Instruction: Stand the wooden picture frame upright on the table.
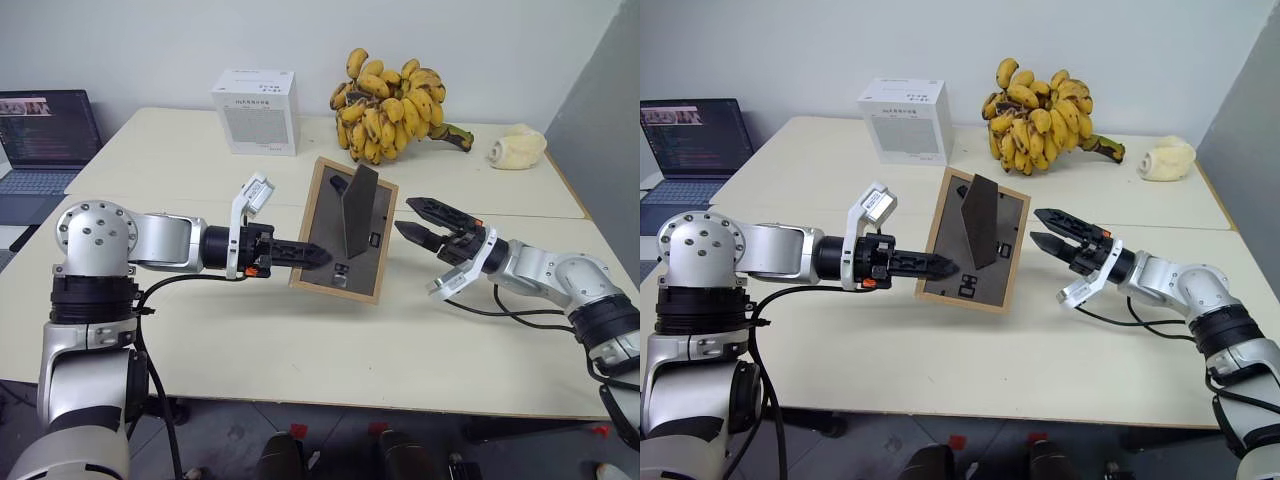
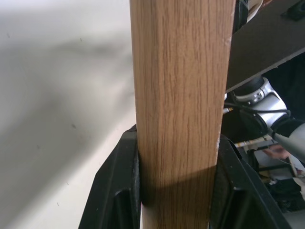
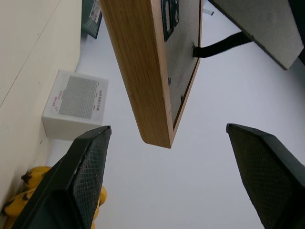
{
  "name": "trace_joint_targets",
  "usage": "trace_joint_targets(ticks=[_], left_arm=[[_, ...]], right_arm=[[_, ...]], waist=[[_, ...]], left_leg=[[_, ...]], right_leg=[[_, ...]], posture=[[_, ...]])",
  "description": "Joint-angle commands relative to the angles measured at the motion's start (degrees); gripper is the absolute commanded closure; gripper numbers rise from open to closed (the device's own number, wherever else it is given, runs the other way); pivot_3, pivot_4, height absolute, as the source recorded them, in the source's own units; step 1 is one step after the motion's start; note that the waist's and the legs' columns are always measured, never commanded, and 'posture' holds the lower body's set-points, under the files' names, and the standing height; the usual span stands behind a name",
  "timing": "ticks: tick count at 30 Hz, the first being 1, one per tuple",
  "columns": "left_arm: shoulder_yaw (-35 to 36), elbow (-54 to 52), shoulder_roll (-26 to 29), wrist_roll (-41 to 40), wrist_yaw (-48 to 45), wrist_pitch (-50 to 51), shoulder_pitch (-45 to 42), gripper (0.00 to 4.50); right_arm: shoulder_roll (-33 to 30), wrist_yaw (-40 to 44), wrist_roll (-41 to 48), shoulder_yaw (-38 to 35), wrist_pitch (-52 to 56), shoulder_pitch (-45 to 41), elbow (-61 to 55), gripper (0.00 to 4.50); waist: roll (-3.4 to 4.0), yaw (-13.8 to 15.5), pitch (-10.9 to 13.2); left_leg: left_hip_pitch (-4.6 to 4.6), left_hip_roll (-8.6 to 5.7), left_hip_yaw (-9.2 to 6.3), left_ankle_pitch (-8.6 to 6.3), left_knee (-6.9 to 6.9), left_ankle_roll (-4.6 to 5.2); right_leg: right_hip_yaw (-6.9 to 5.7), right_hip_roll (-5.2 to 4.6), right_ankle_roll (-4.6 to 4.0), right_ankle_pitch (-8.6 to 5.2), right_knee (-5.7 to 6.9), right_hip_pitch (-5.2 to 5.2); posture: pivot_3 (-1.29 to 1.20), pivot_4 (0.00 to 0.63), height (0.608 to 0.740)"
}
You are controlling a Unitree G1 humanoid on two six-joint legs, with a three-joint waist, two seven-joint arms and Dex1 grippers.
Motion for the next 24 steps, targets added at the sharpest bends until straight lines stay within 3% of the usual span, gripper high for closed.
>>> trace_joint_targets(ticks=[1,15,19,24], left_arm=[[-0.3,0.2,1.7,-8.8,3.8,0.3,-3.6,3.22],[-7.6,-0.3,6.5,-25.5,14.4,-7.0,-2.9,3.22],[-9.0,-1.2,7.8,-27.6,15.5,-8.9,-2.1,3.22],[-9.6,-1.2,8.4,-27.6,15.1,-9.6,-2.0,3.22]], right_arm=[[1.0,-4.4,-1.7,2.5,0.2,-3.9,2.1,0.44],[4.2,-7.9,-1.8,6.8,0.3,-11.2,6.2,0.44],[4.1,-8.5,-1.6,7.3,0.2,-11.6,6.9,1.10],[3.8,-8.7,-1.3,7.4,-0.2,-11.7,6.8,2.25]], waist=[[0.00,-0.2,0.0],[0.00,-0.2,0.0],[0.00,-0.2,0.0],[0.00,-0.2,0.0]], left_leg=[[0.01,-0.03,-0.04,0.02,0.03,0.03],[0.02,-0.05,-0.12,0.04,0.01,0.05],[0.02,-0.06,-0.15,0.04,0.01,0.06],[0.02,-0.08,-0.15,0.04,0.02,0.06]], right_leg=[[-0.01,0.01,0.02,0.01,0.04,0.02],[-0.05,0.00,0.02,0.02,0.09,0.04],[-0.06,0.00,0.02,0.02,0.09,0.04],[-0.06,0.00,0.02,0.02,0.09,0.04]], posture=[[0.00,0.150,0.740],[0.00,0.150,0.740],[0.00,0.150,0.740],[0.00,0.150,0.740]])
